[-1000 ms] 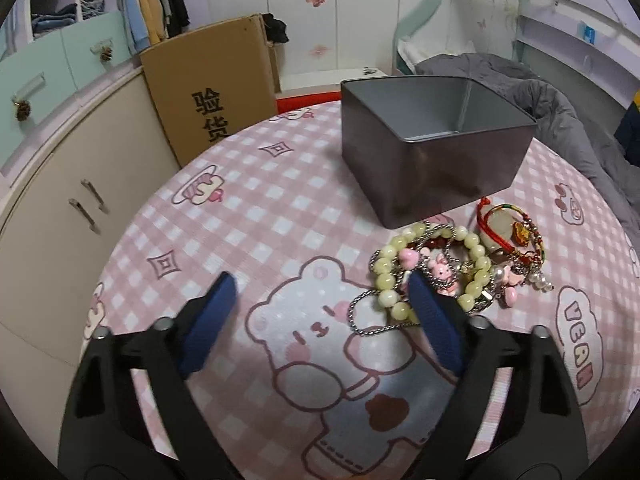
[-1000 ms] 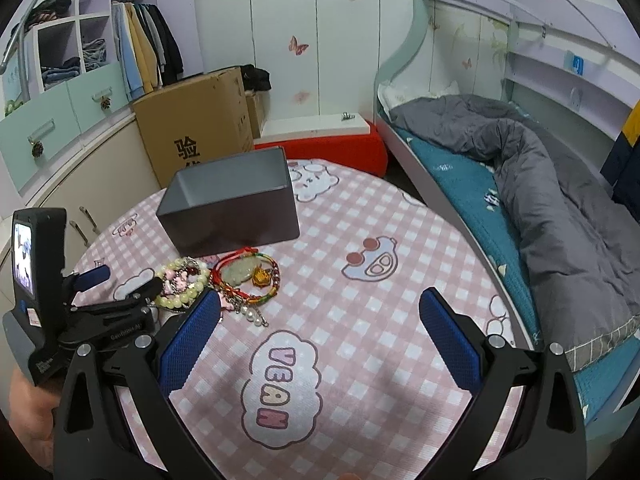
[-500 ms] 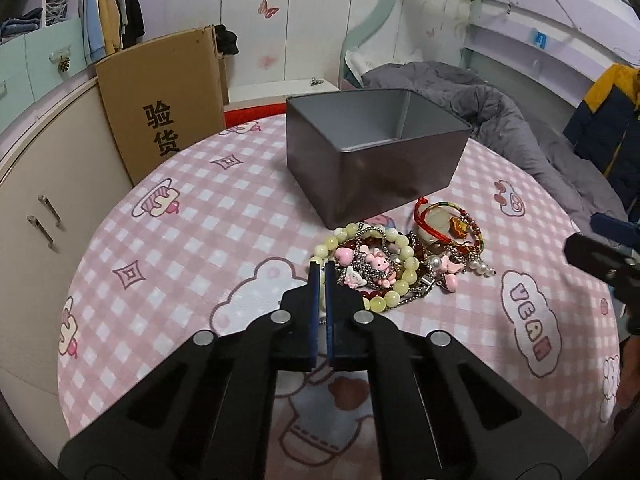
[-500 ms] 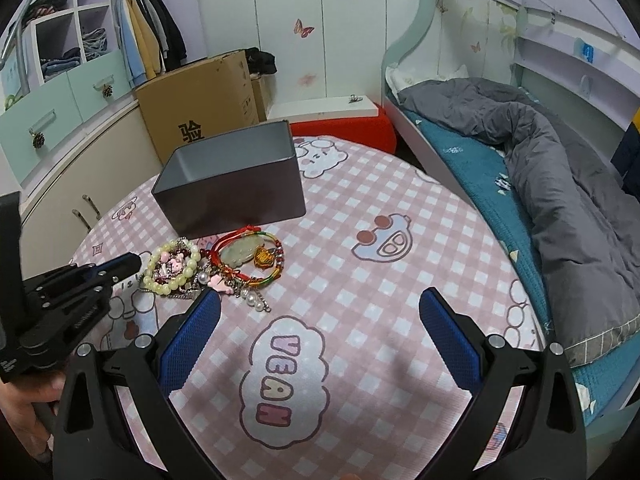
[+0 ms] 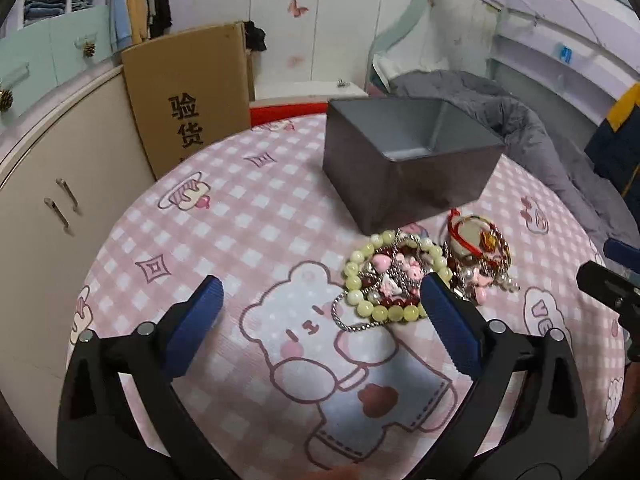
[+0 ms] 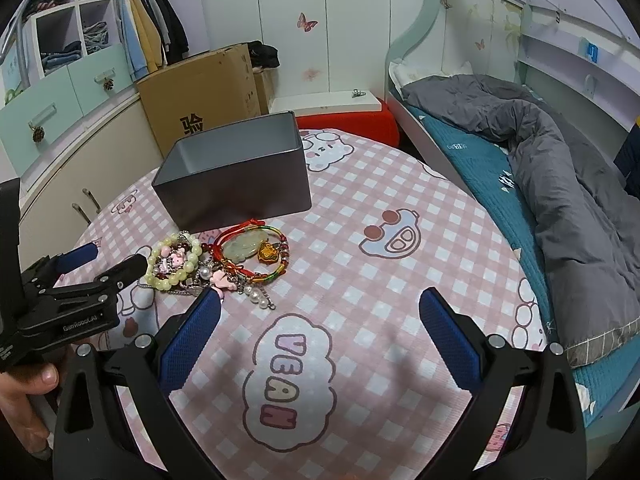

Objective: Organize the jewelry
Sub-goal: 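Move the left tool down to the pale yellow bead bracelet, then close the left tool on the pale yellow bead bracelet and lift it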

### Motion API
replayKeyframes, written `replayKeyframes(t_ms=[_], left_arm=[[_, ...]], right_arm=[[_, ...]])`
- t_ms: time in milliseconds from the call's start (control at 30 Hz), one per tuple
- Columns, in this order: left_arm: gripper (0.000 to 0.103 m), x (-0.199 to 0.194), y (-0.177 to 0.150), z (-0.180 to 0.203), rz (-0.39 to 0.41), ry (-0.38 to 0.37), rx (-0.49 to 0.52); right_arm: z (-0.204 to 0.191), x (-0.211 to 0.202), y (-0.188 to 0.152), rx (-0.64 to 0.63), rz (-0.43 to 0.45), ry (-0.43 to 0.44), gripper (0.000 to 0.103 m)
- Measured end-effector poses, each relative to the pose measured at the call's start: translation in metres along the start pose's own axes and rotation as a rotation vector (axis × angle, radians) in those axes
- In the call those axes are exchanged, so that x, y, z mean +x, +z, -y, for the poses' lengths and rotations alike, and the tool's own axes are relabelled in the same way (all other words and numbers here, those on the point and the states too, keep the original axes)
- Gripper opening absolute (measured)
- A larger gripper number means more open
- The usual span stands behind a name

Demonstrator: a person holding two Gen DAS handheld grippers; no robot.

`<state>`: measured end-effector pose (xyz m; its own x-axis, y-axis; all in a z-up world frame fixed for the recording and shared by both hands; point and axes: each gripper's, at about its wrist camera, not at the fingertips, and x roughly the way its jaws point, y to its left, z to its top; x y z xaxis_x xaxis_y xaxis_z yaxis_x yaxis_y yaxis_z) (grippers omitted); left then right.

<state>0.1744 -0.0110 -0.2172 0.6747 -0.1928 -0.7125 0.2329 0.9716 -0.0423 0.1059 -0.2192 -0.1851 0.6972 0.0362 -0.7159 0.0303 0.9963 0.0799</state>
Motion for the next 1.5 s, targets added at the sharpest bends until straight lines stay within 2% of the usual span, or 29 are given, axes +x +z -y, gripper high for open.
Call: replayKeyframes(t_ms=[100, 133, 167, 267, 367, 433, 500, 533, 567, 633, 767, 933, 1200, 1333, 1400, 1500], left_arm=[[0.096, 0.011, 0.000, 0.002, -0.042, -0.001, 0.011], [0.087, 0.014, 0.000, 0.001, -0.049, -0.008, 0.008], [0.068, 0.016, 0.001, 0.001, -0.061, -0.017, 0.002], [0.035, 0.022, 0.001, -0.005, -0.078, -0.063, -0.025], [0.034, 0.025, 0.003, 0.003, -0.077, -0.031, 0.028], [0.040, 0.034, 0.006, 0.010, -0.095, -0.008, 0.062], [0.040, 0.039, 0.009, 0.017, -0.096, 0.007, 0.091], [0.020, 0.039, 0.010, 0.021, -0.093, -0.018, 0.109], [0.013, 0.038, 0.010, 0.022, -0.088, -0.039, 0.113], [0.013, 0.031, 0.006, 0.021, -0.070, -0.050, 0.112], [0.013, 0.005, 0.003, 0.008, -0.002, -0.129, 0.032], [0.013, -0.017, -0.007, -0.004, 0.027, -0.175, -0.004], [0.013, -0.040, -0.034, -0.015, 0.017, -0.221, -0.047], [0.015, -0.030, -0.045, -0.025, -0.044, -0.154, -0.054], [0.016, -0.024, -0.047, -0.032, -0.071, -0.161, -0.092], [0.025, -0.021, -0.048, -0.033, -0.075, -0.172, -0.104]], right_arm=[[0.001, 0.002, 0.000, 0.004, -0.003, 0.002, 0.096], [0.001, 0.002, 0.001, 0.003, -0.004, 0.002, 0.096], [0.001, 0.003, 0.001, 0.003, -0.005, 0.002, 0.096], [0.002, 0.003, 0.001, 0.007, -0.004, 0.000, 0.096], [0.002, 0.004, 0.001, 0.008, -0.005, 0.000, 0.096], [0.002, 0.004, 0.000, 0.008, -0.005, 0.001, 0.096], [0.002, 0.005, 0.000, 0.008, -0.005, 0.005, 0.096], [0.002, 0.004, 0.000, 0.006, -0.005, 0.007, 0.096], [0.001, 0.004, -0.001, 0.004, -0.004, 0.008, 0.096], [0.002, 0.002, -0.001, 0.001, -0.001, 0.009, 0.096], [0.003, 0.003, 0.002, 0.003, -0.001, 0.007, 0.096], [-0.003, 0.003, 0.002, -0.011, -0.004, 0.014, 0.096], [-0.013, 0.007, -0.001, -0.038, -0.026, 0.028, 0.096], [-0.023, 0.010, -0.002, -0.064, -0.043, 0.060, 0.096], [-0.031, 0.011, -0.004, -0.093, -0.050, 0.079, 0.096], [-0.041, 0.013, -0.006, -0.119, -0.061, 0.106, 0.095]])
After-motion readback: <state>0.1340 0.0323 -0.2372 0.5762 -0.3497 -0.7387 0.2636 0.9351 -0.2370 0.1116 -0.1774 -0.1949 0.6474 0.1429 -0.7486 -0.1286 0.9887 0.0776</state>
